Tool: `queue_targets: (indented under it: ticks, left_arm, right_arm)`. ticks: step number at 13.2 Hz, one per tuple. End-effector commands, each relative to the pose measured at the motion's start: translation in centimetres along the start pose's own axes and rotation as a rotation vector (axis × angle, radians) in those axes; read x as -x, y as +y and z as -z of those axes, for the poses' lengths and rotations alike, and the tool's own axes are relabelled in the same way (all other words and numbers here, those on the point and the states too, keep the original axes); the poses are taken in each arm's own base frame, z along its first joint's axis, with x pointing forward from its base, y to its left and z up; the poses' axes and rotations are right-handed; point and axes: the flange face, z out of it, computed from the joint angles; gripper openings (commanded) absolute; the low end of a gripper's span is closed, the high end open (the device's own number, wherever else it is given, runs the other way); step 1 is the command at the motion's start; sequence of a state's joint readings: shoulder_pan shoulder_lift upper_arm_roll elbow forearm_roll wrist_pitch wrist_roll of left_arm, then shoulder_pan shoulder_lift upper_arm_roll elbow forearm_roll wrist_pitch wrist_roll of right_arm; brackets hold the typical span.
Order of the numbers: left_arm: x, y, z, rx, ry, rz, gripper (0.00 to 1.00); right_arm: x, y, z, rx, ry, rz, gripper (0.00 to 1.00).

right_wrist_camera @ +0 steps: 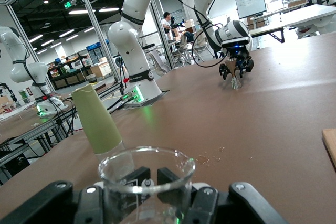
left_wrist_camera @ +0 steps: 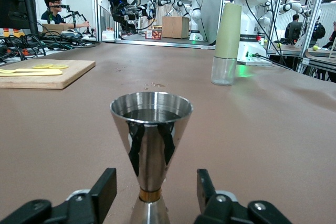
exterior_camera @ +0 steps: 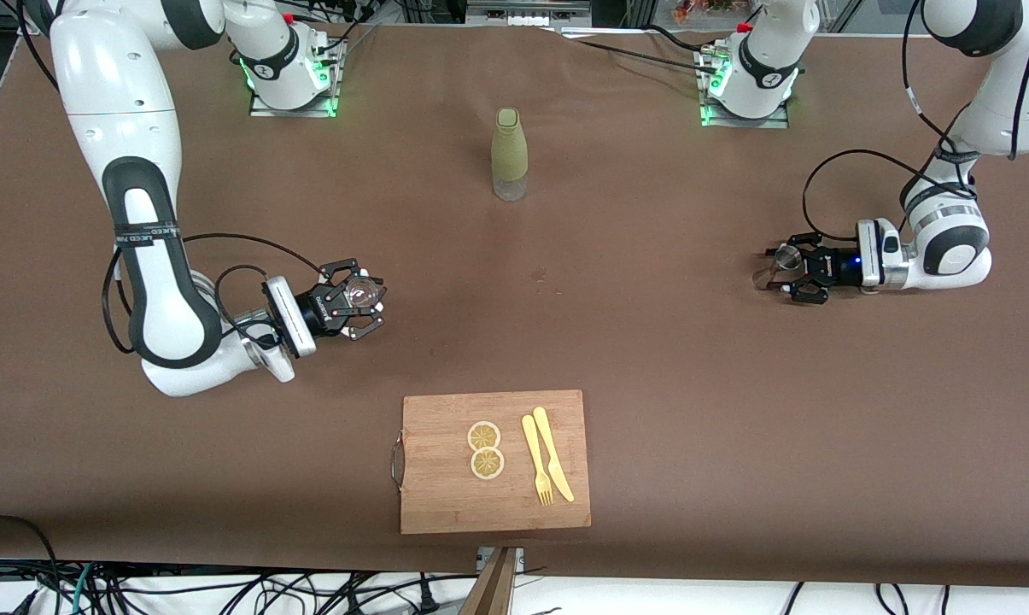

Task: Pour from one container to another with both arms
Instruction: 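Lift the beaker with the right gripper while the left gripper lifts the jigger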

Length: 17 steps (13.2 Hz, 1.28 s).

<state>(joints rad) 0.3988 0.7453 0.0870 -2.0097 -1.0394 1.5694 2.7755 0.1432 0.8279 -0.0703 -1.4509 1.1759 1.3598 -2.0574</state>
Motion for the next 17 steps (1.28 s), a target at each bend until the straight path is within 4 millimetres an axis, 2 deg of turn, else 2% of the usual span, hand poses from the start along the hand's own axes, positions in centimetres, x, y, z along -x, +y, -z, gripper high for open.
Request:
queue_targets:
  ticks: [1,3,5,6,9,10,12,15,17]
  left_arm:
    - [0.7,0.7,0.1,-0.029,0.026,-0.178,0.6]
    - [0.7,0.7,0.2,-0.029,0.022,-0.177,0.6]
    - [0.8,0.8,0.2,-0.028,0.023,-0.175,0.51]
    - [0.8,0.8,0.2,-0.028,0.023,-0.177,0.36]
    - [0.8,0.8,0.2,-0.028,0.022,-0.187,0.15]
    - [0.7,0.8,0.2,-0.029,0.023,-0.191,0.01]
    - [0.8,0.9,0.3,-0.033,0.023,-0.188,0.0]
    - [0.4,0.6,0.5,-0.035,0.021,-0.198,0.0]
    - [-0.3,0.2,0.5,-0.036,0.037,-0.193,0.0]
  right_arm:
    - [-0.4,0.0,0.2,0.001,0.013,-0.013,0.12]
    - [-0.4,-0.1,0.3,-0.002,0.016,-0.013,0.12]
    - [-0.3,-0.2,0.4,-0.003,0.019,-0.014,0.12]
    - [-0.3,-0.2,0.5,-0.003,0.02,-0.016,0.12]
    - [-0.3,-0.3,0.6,-0.005,0.024,-0.019,0.12]
    - [-0.3,-0.3,0.6,-0.007,0.025,-0.021,0.12]
    - [-1.1,-0.5,0.9,-0.005,0.023,-0.01,0.12]
    - [-4.2,-1.6,1.5,-0.029,0.003,-0.018,0.12]
    - [-6.0,-2.1,1.0,-0.051,-0.077,-0.009,0.12]
